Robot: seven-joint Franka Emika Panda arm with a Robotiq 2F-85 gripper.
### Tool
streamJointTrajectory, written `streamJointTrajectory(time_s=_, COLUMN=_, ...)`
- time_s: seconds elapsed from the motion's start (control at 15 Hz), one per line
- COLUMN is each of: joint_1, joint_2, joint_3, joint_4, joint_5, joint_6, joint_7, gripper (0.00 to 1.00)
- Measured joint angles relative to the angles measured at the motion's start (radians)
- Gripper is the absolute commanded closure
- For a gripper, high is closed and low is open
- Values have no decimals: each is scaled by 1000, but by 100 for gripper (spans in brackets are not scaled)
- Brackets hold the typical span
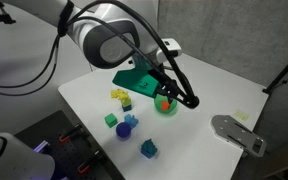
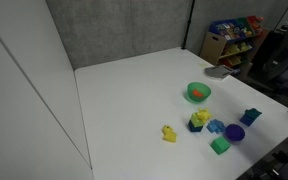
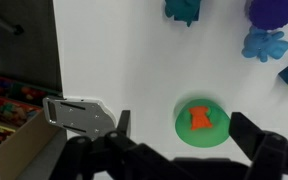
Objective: Place the blue animal toy in the bowl
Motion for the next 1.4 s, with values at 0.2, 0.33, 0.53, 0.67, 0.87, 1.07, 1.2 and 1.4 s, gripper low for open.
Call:
streamJointTrajectory(time_s=0.2, joint_1=3, joint_2=58, joint_3=7, joint_4=45, joint_5=40, joint_6=-58, joint_7=-2, gripper=0)
streamJointTrajectory(time_s=0.33, joint_1=6, joint_2=111, joint_3=11, joint_4=77, joint_5=79, joint_6=-94, joint_7=-4, gripper=0)
streamJointTrajectory(time_s=0.53, joint_1=6, joint_2=208, joint_3=19, joint_4=116, joint_5=127, joint_6=-119, joint_7=-4, gripper=0)
streamJointTrajectory(time_s=0.67, joint_1=5, joint_2=280, joint_3=27, joint_4=135, joint_5=154, joint_6=-119, joint_7=-4, gripper=0)
streamJointTrajectory(time_s=0.87, joint_1=-2, joint_2=388, joint_3=41, joint_4=164, joint_5=173, joint_6=-118, joint_7=-3, gripper=0)
streamJointTrajectory(time_s=1.07, joint_1=-8, joint_2=487, joint_3=46, joint_4=196, joint_5=173, joint_6=-117, joint_7=6, gripper=0)
streamJointTrajectory(time_s=1.2, joint_1=-11, joint_2=548, joint_3=47, joint_4=215, joint_5=171, joint_6=-110, joint_7=8, gripper=0)
streamJointTrajectory(time_s=1.4, joint_1=-14, joint_2=632, joint_3=47, joint_4=236, joint_5=145, joint_6=-85, joint_7=35, gripper=0)
